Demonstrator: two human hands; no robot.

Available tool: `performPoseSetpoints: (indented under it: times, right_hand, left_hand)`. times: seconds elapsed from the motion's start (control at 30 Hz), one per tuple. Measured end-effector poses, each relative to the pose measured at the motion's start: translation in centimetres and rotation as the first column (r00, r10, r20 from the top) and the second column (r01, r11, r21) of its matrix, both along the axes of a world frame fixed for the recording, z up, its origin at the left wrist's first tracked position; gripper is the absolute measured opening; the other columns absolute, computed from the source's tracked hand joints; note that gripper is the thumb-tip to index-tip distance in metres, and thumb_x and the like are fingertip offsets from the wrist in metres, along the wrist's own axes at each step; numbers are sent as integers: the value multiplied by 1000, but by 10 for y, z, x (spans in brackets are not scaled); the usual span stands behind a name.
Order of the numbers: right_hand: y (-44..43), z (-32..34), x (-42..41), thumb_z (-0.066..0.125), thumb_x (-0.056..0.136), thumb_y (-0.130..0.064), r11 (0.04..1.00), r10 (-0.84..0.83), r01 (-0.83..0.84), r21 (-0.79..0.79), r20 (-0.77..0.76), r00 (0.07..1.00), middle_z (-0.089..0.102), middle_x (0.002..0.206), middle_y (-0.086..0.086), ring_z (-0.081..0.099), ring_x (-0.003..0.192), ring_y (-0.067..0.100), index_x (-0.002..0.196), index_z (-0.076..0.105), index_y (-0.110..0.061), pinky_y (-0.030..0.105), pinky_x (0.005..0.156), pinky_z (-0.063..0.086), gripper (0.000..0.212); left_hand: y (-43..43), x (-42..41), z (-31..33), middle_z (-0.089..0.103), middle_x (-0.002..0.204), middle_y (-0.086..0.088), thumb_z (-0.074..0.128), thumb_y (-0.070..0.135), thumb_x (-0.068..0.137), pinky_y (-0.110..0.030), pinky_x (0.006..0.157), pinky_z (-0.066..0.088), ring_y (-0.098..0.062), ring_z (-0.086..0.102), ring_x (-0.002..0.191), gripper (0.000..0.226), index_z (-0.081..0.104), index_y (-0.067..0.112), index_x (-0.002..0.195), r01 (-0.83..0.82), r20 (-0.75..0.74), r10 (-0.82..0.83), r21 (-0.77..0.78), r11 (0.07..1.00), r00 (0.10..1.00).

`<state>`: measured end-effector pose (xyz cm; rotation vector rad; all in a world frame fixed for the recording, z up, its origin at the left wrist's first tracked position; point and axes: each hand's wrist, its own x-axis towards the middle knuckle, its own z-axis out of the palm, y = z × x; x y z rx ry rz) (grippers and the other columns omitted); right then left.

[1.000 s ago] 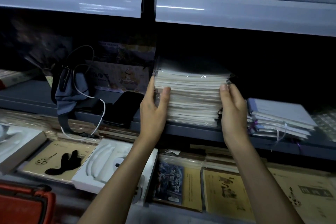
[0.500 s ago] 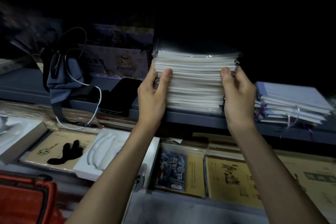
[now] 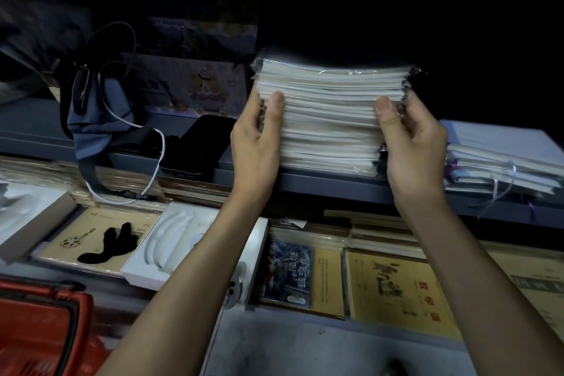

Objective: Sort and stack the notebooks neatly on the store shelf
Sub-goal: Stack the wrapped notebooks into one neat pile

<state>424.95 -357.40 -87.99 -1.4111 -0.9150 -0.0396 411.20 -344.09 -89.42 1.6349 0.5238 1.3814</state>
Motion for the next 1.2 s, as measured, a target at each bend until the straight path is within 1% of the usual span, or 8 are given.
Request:
performPoseSetpoints:
  times: [0.13, 0.27, 0.33, 0.57, 0.77, 0.9, 1.03, 1.2]
  right_hand:
    - [0, -6, 8, 65, 96, -52, 998, 9, -12, -64, -43, 999, 58, 147, -2, 52, 137, 11, 152, 48, -16, 39, 118, 42, 69]
    - [-2, -16, 10, 66, 93, -56, 996, 30, -38, -83, -98, 995, 45, 158, -11, 41, 146, 7, 159, 35, -25, 42, 122, 35, 79]
    - [-4, -18, 10, 66, 92, -56, 995, 52, -64, -75, -150, 987, 45, 158, -10, 42, 145, 8, 159, 35, -25, 42, 122, 35, 80]
    - [-3, -16, 4, 57, 105, -36, 996, 61, -65, -64, -61, 996, 56, 149, -6, 50, 138, 7, 153, 46, -19, 37, 119, 39, 52]
    - [-4, -14, 4, 55, 106, -34, 995, 42, -43, -91, -15, 999, 57, 77, -4, 52, 75, 4, 94, 60, -11, 28, 73, 41, 26]
    - [-2, -11, 2, 54, 106, -35, 991, 0, 1, -132, 7, 1000, 56, 71, -26, 51, 71, -5, 84, 52, -31, 17, 70, 38, 23]
    - [-6, -12, 5, 59, 101, -47, 986, 46, -54, -156, -55, 997, 65, 110, -22, 61, 105, 0, 123, 63, -16, 25, 94, 46, 38]
    - [-11, -11, 2, 68, 96, -44, 984, 90, -118, -134, -198, 976, 44, 158, -11, 44, 142, 4, 160, 33, -24, 27, 118, 38, 76]
  left_hand:
    - [2, 2, -2, 54, 84, -3, 46, 30, 113, -15, 74, 39, -20, 54, 80, 42, 56, -12, 111, -19, 5, 20, -11, 1000, 1000]
    - [0, -2, -3, 65, 133, -15, 63, 45, 104, -38, 109, 50, -30, 59, 129, 58, 54, 2, 143, 27, -29, -28, -32, 999, 999]
    - [-2, -4, -1, 70, 128, -6, 75, 35, 98, -28, 105, 51, -11, 65, 120, 56, 57, 5, 141, 45, -39, -46, -25, 999, 998]
    - [-2, -2, -2, 63, 89, 1, 83, 21, 91, -10, 84, 45, 11, 60, 88, 48, 60, -7, 124, 67, -38, -67, -4, 998, 997]
    - [-3, -1, -1, 74, 113, -4, 80, 22, 94, -18, 95, 49, 0, 66, 105, 49, 61, -2, 133, 58, -25, -59, -16, 998, 998]
    - [-3, -2, -3, 74, 121, -7, 78, 25, 95, -23, 98, 52, -8, 69, 110, 48, 62, 1, 134, 70, -31, -71, -41, 997, 997]
    - [-2, -3, -2, 75, 123, -9, 79, 25, 93, -30, 99, 54, -14, 70, 111, 51, 62, 0, 134, 84, -35, -87, -76, 993, 996]
    - [-6, -15, 1, 64, 145, 6, 85, 32, 88, -25, 114, 46, -3, 59, 133, 77, 50, 15, 154, 63, -83, -70, -88, 994, 994]
